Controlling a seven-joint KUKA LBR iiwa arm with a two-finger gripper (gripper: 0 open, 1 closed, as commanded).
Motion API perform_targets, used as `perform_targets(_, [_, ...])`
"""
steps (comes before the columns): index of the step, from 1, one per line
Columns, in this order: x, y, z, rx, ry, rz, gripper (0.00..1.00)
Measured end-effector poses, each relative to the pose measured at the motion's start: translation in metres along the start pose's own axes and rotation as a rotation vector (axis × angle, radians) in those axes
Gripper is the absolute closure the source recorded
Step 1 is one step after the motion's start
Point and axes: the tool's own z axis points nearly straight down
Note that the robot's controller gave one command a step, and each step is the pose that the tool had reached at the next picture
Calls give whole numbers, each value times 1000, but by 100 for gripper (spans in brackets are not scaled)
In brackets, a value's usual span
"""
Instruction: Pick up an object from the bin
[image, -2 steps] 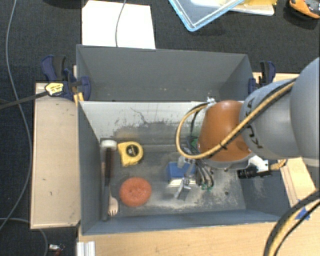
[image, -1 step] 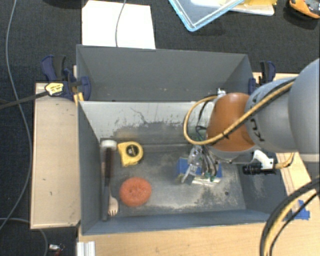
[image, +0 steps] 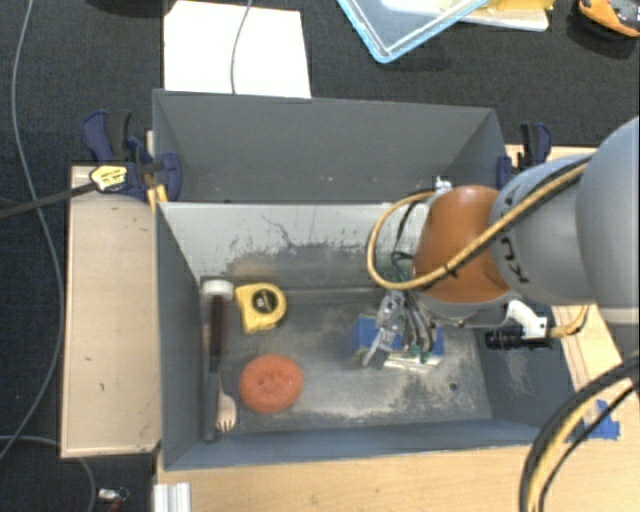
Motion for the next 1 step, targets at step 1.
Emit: perform_targets(1, [-5,-5,-56,2,6,-8,100])
